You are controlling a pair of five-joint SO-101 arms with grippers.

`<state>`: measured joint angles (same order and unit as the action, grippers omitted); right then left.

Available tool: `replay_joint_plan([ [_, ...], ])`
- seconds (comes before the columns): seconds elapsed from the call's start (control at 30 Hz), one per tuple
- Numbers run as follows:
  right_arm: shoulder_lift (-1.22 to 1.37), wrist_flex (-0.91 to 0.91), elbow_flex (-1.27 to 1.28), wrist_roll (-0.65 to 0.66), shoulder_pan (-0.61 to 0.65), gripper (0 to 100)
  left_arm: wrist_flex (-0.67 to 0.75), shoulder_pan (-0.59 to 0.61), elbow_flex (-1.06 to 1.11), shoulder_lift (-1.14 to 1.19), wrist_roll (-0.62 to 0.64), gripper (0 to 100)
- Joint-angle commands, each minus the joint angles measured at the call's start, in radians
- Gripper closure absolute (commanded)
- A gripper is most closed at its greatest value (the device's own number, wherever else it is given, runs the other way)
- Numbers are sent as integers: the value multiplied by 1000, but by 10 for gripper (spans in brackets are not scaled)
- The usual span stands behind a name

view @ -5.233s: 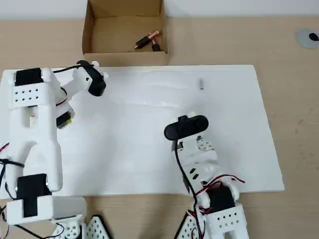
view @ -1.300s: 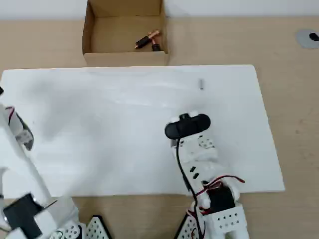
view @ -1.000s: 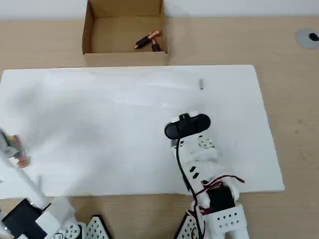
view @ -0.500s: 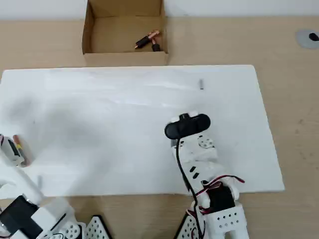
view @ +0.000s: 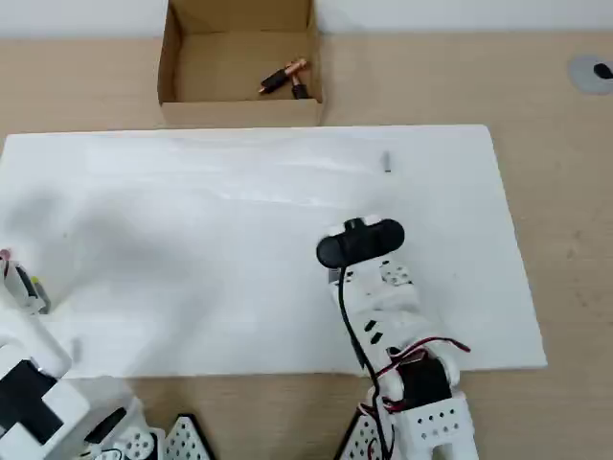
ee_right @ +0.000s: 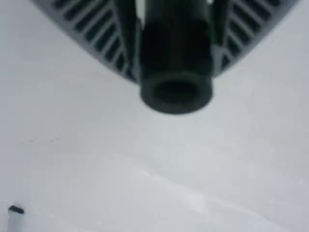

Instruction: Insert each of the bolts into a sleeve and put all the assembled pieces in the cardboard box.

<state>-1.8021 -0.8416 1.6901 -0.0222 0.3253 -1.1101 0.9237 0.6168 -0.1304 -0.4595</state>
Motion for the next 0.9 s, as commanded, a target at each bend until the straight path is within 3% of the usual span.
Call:
replay_joint_plan([
  [0.0,-111,20,-2,-5,2,988,-103,-21,-130,-5,-18,869],
  [0.1,-111,20,-2,-5,2,988,-241,-40,-250,-5,-57,868],
  [0.2,-111,20,-2,-8,2,988,-295,-26,-390,-5,-2,871],
  [0.47,-111,20,-2,-9,2,988,-137,121,-548,5,272,872],
  [0.57,-111,20,-2,-9,2,988,-121,112,-448,18,316,872],
  [0.7,-111,20,-1,-9,2,988,-227,-98,-144,21,129,881],
  [0.87,-111,0,-1,-5,2,988,17,-230,184,-108,121,989],
])
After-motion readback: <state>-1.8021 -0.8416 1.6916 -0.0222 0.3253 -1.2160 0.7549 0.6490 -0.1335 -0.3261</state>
